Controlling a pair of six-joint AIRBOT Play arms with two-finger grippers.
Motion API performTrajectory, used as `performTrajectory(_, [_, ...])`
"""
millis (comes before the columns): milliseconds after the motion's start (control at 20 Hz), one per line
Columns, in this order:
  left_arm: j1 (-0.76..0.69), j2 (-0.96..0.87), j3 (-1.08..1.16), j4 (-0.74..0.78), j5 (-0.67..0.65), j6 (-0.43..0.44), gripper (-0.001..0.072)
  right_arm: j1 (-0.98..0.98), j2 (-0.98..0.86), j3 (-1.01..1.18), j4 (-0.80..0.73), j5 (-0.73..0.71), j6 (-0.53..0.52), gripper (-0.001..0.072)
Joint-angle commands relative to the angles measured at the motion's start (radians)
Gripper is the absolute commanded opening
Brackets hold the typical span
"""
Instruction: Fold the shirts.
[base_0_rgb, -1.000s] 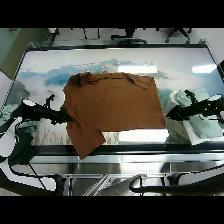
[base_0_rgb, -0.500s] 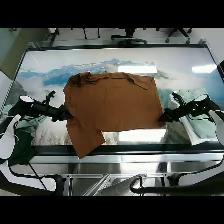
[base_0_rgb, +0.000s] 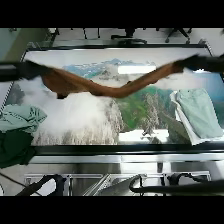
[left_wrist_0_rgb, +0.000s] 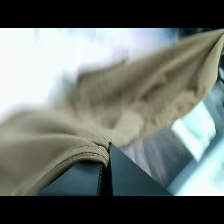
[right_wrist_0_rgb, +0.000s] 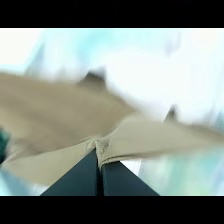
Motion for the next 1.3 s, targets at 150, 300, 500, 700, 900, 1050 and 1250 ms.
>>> performTrajectory(150, [0.216, 0.265, 0.419, -0.025, 0.209, -0.081, 0.001, -0.118, 0.229, 0.3, -0.022, -0.24, 0.02, 0.0013])
performTrajectory(300, [0.425, 0.363, 0.288, 0.025, 0.217, -0.108, 0.0011, -0.149, 0.253, 0.301, -0.072, -0.259, 0.031, 0.0012])
performTrajectory(500, [0.42, 0.307, 0.072, -0.009, 0.088, -0.111, 0.0011, -0.149, 0.16, 0.27, -0.042, -0.117, 0.09, 0.0012])
performTrajectory(700, [0.108, 0.09, -0.158, 0.126, 0.088, -0.035, 0.0012, -0.011, -0.014, 0.038, -0.04, -0.071, 0.036, 0.0012])
performTrajectory(900, [-0.094, -0.208, -0.306, 0.393, 0.301, -0.032, 0.0012, 0.125, -0.246, -0.179, -0.236, -0.253, 0.021, 0.0012])
performTrajectory(1050, [-0.105, -0.479, -0.245, 0.433, 0.351, -0.035, 0.0012, 0.126, -0.468, -0.185, -0.22, -0.347, 0.019, 0.0012])
performTrajectory(1250, [-0.105, -0.785, 0.064, 0.431, 0.267, -0.104, 0.0012, 0.125, -0.657, -0.091, -0.182, -0.425, 0.003, 0.0011])
